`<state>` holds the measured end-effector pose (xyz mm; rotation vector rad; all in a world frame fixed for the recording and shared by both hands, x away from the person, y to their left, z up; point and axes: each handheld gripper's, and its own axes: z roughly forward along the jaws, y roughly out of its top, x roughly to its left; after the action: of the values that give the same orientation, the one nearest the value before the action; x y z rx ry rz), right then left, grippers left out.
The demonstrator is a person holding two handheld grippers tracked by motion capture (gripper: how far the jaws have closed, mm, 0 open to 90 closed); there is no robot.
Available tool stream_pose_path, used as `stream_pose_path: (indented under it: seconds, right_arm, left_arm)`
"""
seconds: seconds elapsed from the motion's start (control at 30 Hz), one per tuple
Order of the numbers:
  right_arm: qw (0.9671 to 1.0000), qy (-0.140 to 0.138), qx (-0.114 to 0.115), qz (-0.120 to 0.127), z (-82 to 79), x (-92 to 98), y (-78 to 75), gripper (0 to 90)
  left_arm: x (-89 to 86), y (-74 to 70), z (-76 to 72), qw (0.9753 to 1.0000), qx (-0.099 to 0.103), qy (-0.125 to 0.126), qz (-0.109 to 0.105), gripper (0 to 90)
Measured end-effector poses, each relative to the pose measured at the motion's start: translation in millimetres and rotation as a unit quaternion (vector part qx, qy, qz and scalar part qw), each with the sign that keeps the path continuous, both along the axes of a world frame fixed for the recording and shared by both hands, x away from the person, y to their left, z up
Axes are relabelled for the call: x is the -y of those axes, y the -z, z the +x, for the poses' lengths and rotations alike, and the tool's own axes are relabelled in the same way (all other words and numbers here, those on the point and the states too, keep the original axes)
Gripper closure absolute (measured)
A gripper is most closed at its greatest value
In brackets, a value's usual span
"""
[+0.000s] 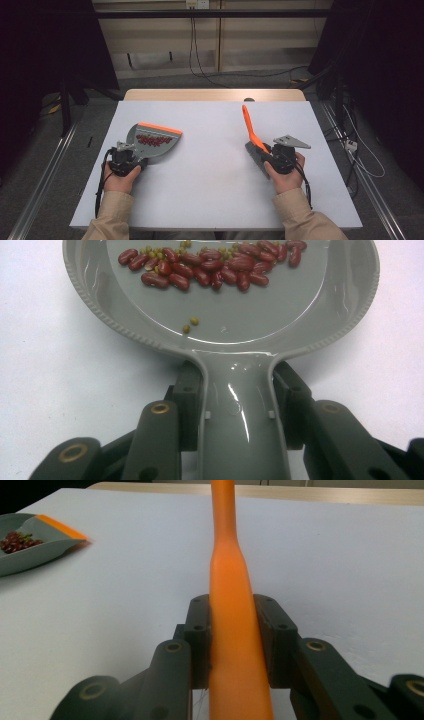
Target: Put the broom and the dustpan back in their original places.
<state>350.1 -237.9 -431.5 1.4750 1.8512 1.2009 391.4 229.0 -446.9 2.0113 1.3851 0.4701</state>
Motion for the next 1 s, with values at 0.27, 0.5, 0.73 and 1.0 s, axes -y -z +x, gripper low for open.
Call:
stream_pose_path:
  seconds: [0.27,0.5,0.73,1.0]
  right_arm:
    - [0.9999,0.013,-0.004,0.007,-2.6,11.6,0.5,70.3]
    - [0.9996,0.015,0.001,-0.024,-8.1,15.6,-0.8,66.1]
    - [0.9988,0.011,-0.003,-0.048,-21.8,24.7,-2.9,61.7]
    - [0.9971,0.017,-0.01,-0.074,-40.0,30.0,-7.1,50.3]
  left_arm:
    - [3.0,-2.3,-6.1,1.0,0.008,0.002,-0.005,56.6]
    - [7.7,-2.8,-15.5,0.9997,0.008,0.023,-0.01,52.6]
    - [7.8,-3.7,-21.6,0.9993,0.01,0.028,-0.022,49.3]
    - [8.8,-6.9,-29.8,0.9986,0.012,0.038,-0.034,45.1]
